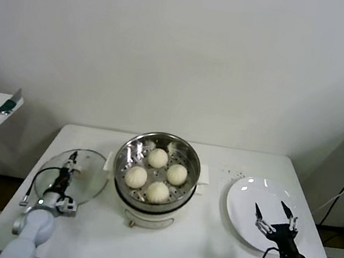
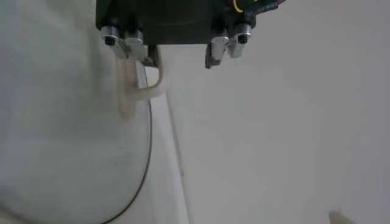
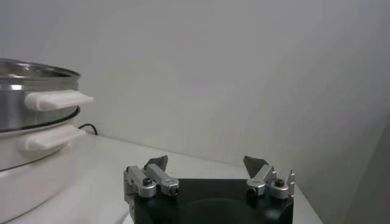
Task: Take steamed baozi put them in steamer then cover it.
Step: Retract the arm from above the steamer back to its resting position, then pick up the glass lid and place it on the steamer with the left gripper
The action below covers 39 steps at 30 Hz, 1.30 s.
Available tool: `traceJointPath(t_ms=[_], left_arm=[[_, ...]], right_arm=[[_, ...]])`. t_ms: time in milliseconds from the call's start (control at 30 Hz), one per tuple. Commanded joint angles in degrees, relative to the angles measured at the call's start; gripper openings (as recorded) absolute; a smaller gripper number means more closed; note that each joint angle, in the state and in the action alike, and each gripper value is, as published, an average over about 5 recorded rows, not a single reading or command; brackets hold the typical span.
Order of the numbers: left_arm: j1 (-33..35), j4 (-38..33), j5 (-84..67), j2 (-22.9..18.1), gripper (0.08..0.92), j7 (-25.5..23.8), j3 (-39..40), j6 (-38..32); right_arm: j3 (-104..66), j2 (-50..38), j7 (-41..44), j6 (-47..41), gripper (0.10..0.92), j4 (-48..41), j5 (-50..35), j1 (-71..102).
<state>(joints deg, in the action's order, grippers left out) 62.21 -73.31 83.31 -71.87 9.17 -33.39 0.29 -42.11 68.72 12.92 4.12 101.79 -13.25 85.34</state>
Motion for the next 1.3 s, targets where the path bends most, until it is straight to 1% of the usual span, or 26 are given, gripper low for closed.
traceJointPath(t_ms=[33, 233, 333, 433, 600, 867, 967, 1167, 1233, 1300], left_arm=[[-0.36, 0.5, -2.1, 0.46, 0.476, 0.42, 0.13, -0.05], [0.88, -1.6, -4.36, 1.18, 0.303, 0.13, -0.13, 0.05], [2.68, -5.25, -6.17, 2.04, 0.216, -0.22, -0.14, 0.72], [4.82, -10.09, -8.13, 3.07, 0.159, -0.56, -0.18, 2.02], [9.69, -19.99, -10.99, 5.21, 0.15, -0.83, -0.75, 6.54], [19.86, -36.31, -14.22, 8.98, 0.15, -0.96, -2.37, 19.54], [22.53, -41.43, -15.45, 10.82, 0.15, -1.04, -2.31, 23.11], [23.92, -49.63, -16.73, 15.05, 0.15, -2.43, -0.27, 28.68], [22.91, -51.67, -16.98, 16.44, 0.15, -3.41, 1.9, 30.5], [20.83, -53.12, -16.79, 18.43, 0.15, -4.16, 5.87, 32.34]], right_arm=[[0.11, 0.38, 0.07, 0.35, 0.823, -0.43, 1.12, -0.41], [0.16, 0.49, 0.1, 0.92, 0.823, -1.03, 1.72, -0.81], [0.18, 0.41, 0.2, 1.04, 0.823, -1.26, 1.76, -0.93], [0.21, 0.16, 0.26, 1.11, 0.823, -1.49, 1.74, -1.21], [0.34, -0.7, 0.27, 1.13, 0.823, -1.95, 1.59, -2.08], [1.0, -2.76, 0.3, 1.09, 0.823, -3.37, 1.36, -4.08], [1.28, -3.55, 0.41, 1.02, 0.823, -3.79, 1.27, -4.48], [2.23, -4.62, 0.31, 0.77, 0.823, -4.64, 1.28, -5.69], [2.79, -4.64, 0.21, 0.68, 0.823, -5.11, 1.42, -6.43], [3.53, -4.53, 0.05, 0.54, 0.823, -5.6, 1.68, -7.33]])
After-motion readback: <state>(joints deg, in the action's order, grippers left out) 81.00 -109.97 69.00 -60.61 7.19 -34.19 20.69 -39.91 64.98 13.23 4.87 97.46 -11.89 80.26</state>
